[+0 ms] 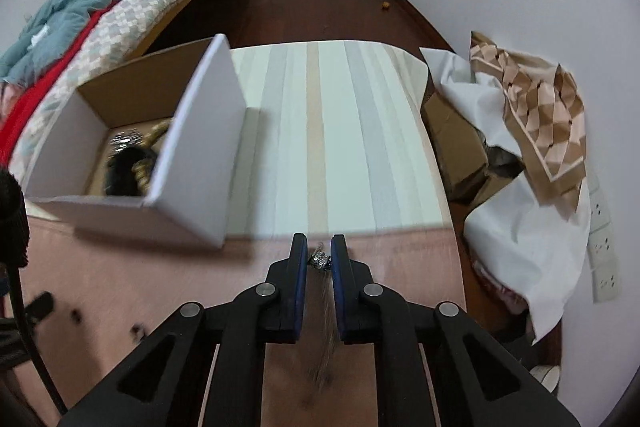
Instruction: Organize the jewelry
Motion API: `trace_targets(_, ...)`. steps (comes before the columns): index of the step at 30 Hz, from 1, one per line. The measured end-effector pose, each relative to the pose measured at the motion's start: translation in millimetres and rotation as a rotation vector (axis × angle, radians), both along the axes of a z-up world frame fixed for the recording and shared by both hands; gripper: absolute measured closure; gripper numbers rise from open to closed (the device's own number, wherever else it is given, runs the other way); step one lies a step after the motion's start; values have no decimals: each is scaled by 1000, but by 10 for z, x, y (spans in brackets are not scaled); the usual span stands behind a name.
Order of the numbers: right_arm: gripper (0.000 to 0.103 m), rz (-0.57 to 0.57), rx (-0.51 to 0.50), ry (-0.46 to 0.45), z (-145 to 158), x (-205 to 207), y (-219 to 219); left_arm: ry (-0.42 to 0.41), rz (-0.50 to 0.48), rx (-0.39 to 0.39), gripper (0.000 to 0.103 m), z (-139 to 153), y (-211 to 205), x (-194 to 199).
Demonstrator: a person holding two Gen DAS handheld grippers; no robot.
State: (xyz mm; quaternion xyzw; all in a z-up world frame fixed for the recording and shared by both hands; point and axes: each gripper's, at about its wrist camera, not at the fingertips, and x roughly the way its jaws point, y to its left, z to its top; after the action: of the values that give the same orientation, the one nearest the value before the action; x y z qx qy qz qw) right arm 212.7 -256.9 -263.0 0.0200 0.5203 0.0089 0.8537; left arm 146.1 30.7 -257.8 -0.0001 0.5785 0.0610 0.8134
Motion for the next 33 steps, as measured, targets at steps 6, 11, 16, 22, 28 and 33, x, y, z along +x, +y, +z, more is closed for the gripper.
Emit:
trace_targets(6, 91, -15, 44, 7, 120, -447, 39, 22, -82, -36, 9, -101, -282, -46)
trace_targets(11, 91, -33, 57, 35, 59, -642, 74, 5, -129, -32, 20, -96, -493, -28)
trace_targets(16, 91, -52, 82, 62, -25, -747, 79, -29, -167, -67, 52, -39, -557, -33)
trace_targets(22, 91, -41, 81, 69, -38, -768, 128, -27, -206, -55, 93, 8, -710, -41)
trace_targets(28, 91, -43, 88, 42, 88, -734, 118, -20, -203, -67, 93, 20, -675, -91)
trace_targets(33, 91, -51, 119, 0, 321, -707, 78, -38, -202, -83, 93, 143, -662, -143)
